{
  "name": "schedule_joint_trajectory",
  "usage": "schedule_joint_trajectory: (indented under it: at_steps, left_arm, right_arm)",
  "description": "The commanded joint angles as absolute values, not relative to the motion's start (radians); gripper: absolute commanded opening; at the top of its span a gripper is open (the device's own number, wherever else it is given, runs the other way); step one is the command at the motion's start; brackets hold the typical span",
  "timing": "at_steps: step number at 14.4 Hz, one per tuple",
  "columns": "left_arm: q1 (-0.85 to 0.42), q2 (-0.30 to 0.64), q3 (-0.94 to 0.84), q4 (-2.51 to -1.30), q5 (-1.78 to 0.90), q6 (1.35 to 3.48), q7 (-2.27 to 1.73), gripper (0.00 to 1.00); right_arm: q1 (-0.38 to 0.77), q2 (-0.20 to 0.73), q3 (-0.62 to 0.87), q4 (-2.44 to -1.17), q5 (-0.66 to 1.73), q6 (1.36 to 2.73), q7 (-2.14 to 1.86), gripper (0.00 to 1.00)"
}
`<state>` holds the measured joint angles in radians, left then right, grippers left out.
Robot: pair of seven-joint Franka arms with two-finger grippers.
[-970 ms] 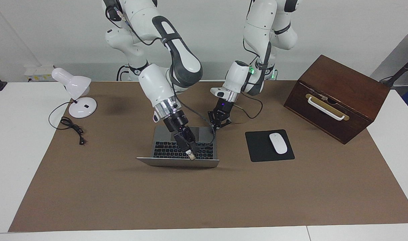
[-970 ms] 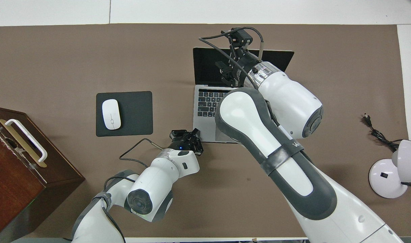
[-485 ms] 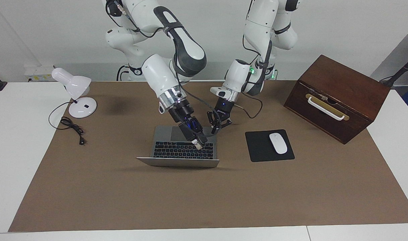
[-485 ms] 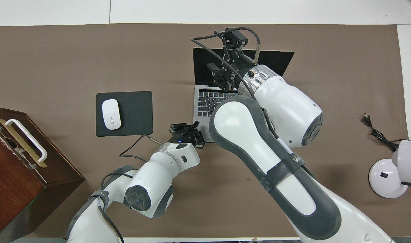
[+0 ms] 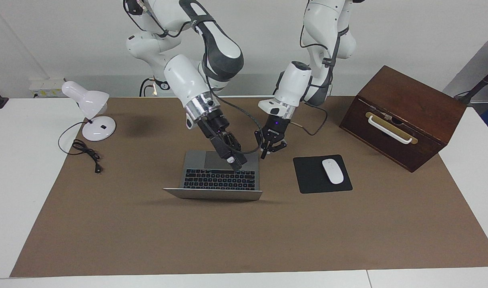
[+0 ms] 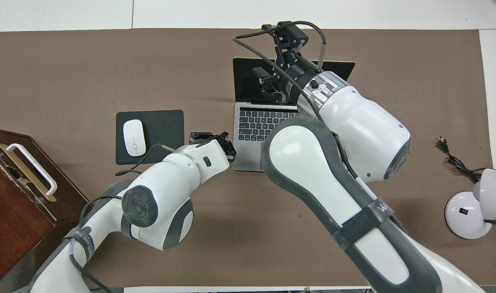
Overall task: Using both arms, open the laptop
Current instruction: 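Push the lid fully open with the right gripper while the left gripper withdraws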
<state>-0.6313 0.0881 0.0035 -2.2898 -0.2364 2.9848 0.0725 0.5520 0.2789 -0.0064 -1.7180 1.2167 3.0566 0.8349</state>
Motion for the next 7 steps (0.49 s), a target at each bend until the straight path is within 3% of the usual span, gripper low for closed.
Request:
schedule_joint_trajectory:
  at_steps: [1,7]
  left_arm:
    - [-0.579,0.020,0.002,-2.275,-0.242,2.840,0.081,0.00]
    - [-0.425,-0.095,0.002,-2.105,-0.111,2.374,0.149,0.00]
  right_arm:
    - [0.537,0.241,0.000,-1.746,1.128,3.027,0.810,1.00]
    - [0.440,0.212,0.000,-1.733,1.075,2.803,0.461,1.00]
